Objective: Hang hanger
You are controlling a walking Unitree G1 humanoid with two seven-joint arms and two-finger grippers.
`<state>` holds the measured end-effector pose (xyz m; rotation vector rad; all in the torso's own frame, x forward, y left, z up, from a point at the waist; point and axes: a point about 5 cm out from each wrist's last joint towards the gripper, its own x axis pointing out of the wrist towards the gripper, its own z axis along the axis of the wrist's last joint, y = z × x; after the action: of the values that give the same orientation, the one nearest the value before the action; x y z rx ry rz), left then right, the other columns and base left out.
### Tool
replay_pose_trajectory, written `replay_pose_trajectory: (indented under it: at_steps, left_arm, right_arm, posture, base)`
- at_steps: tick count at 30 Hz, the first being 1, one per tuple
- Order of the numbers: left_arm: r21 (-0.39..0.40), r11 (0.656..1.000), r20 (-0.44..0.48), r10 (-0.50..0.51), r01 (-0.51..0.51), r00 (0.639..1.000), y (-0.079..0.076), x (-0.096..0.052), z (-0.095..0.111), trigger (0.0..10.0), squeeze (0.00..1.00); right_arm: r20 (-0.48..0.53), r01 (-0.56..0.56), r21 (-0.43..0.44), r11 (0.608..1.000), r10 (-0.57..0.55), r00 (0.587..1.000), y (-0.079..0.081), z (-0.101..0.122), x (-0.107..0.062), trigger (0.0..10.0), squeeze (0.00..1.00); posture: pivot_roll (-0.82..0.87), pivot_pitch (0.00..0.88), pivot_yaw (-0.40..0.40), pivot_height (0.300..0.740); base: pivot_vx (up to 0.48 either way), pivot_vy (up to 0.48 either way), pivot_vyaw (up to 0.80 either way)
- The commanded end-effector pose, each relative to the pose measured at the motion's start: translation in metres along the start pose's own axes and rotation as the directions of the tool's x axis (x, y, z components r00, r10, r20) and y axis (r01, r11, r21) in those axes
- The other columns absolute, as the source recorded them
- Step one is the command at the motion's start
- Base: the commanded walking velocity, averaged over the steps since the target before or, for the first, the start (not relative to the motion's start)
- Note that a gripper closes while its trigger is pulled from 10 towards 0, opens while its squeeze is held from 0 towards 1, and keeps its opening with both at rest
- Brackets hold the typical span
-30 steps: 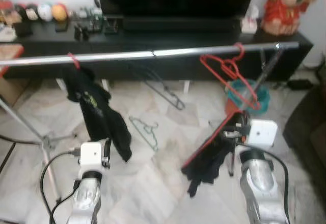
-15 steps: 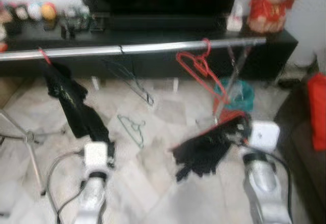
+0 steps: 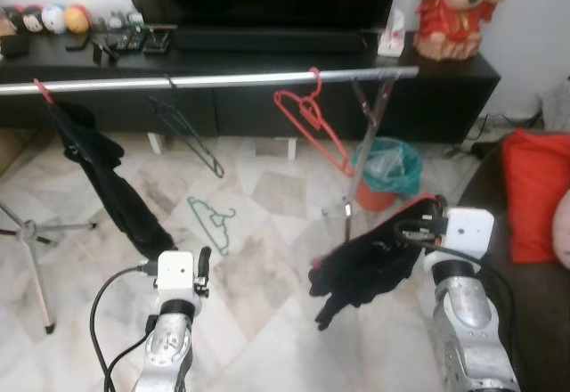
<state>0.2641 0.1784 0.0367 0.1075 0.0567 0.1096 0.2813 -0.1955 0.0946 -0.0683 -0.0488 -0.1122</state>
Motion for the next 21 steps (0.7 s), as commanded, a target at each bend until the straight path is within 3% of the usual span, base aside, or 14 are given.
replay_pose_trajectory:
  at_steps: [1,15,21]
  left_arm:
    - [-0.003,1.0,-0.016,0.019,-0.019,1.0,0.003,-0.002,-0.003,10.0,0.0]
    - [-0.004,0.999,-0.005,0.039,-0.039,0.999,0.007,-0.001,0.0,10.0,0.0]
    - [-0.007,0.999,-0.005,0.042,-0.042,0.999,0.008,0.0,0.001,10.0,0.0]
  right_arm:
    - [0.032,-0.018,0.013,1.0,0.017,0.999,0.004,0.006,0.001,10.0,0.0]
    - [0.036,-0.091,-0.005,0.996,0.091,0.995,0.015,0.006,0.0,10.0,0.0]
    - [0.034,-0.099,0.002,0.995,0.099,0.994,0.016,0.005,0.0,10.0,0.0]
  posture:
    - [-0.03,0.044,-0.023,0.74]
    - [-0.02,0.051,-0.02,0.74]
    - [-0.02,0.056,-0.019,0.74]
  base:
    - [0.0,0.0,0.0]
    - [0.0,0.0,0.0]
    - [0.0,0.0,0.61]
